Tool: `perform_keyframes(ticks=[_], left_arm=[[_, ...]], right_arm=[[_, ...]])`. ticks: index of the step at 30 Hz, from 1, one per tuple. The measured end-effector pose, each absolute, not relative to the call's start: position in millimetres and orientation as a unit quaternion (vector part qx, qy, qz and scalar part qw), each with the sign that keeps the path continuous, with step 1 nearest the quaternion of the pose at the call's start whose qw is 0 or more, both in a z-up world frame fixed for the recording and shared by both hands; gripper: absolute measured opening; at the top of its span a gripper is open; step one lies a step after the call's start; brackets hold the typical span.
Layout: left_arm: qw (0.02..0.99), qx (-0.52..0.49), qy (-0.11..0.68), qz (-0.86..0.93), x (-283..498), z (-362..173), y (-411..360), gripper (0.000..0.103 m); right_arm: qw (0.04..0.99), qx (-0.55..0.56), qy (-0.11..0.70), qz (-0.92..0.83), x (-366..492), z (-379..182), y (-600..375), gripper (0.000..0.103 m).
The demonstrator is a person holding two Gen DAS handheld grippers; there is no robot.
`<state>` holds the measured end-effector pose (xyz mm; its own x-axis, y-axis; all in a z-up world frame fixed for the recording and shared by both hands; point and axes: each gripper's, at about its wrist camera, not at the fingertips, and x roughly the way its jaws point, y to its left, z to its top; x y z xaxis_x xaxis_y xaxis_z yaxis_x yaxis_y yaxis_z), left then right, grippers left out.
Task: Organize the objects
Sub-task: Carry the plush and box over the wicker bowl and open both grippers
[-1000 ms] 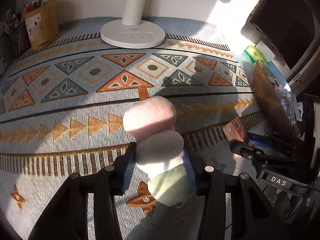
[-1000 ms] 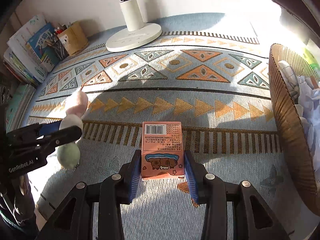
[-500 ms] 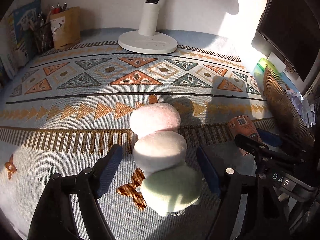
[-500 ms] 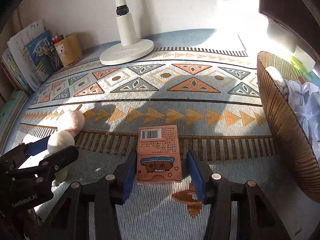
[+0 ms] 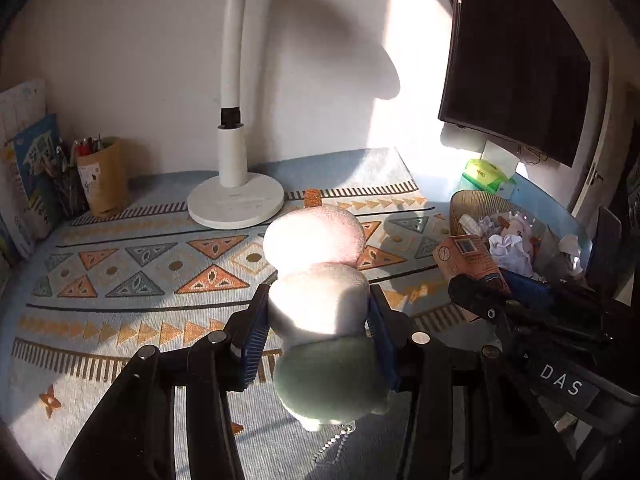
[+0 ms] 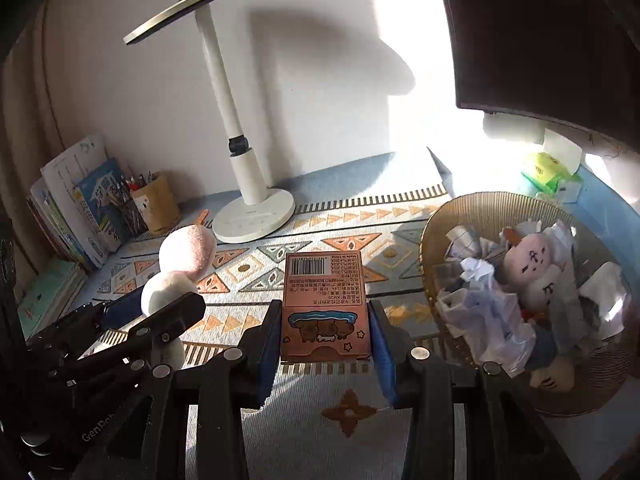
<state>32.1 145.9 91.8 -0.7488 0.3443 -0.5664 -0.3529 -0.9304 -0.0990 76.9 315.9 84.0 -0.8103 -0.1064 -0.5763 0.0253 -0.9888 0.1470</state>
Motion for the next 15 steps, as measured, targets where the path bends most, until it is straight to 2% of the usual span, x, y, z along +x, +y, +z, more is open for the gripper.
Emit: perform_keyframes(ticks=[3, 6, 9, 10, 12, 15], left_arm=[[0.259, -0.263, -0.003, 0.929, 25, 123, 188, 0.044], [0.322, -0.251, -0.003, 0.913, 8, 139, 241, 0.044], [0.377, -0.277, -0.016, 0.884, -12, 133, 290, 0.049], [0.372, -0.278, -0.017, 0.885, -17, 129, 301, 0.053], [0.365, -0.280, -0.018, 0.888, -26, 124, 315, 0.093], [0.358, -0.287, -0.018, 0.889, -33, 117, 314, 0.095]], right_arm=[[-0.056, 0.252, -0.076, -0.963, 90, 131, 359, 0.040], [-0.171, 0.245, -0.077, -0.951, 88, 159, 401, 0.040], [-0.206, 0.262, -0.095, -0.938, 75, 163, 439, 0.040], [-0.206, 0.273, -0.102, -0.934, 68, 159, 451, 0.041], [-0.196, 0.278, -0.118, -0.933, 57, 152, 469, 0.049], [-0.223, 0.292, -0.108, -0.924, 50, 146, 479, 0.054]])
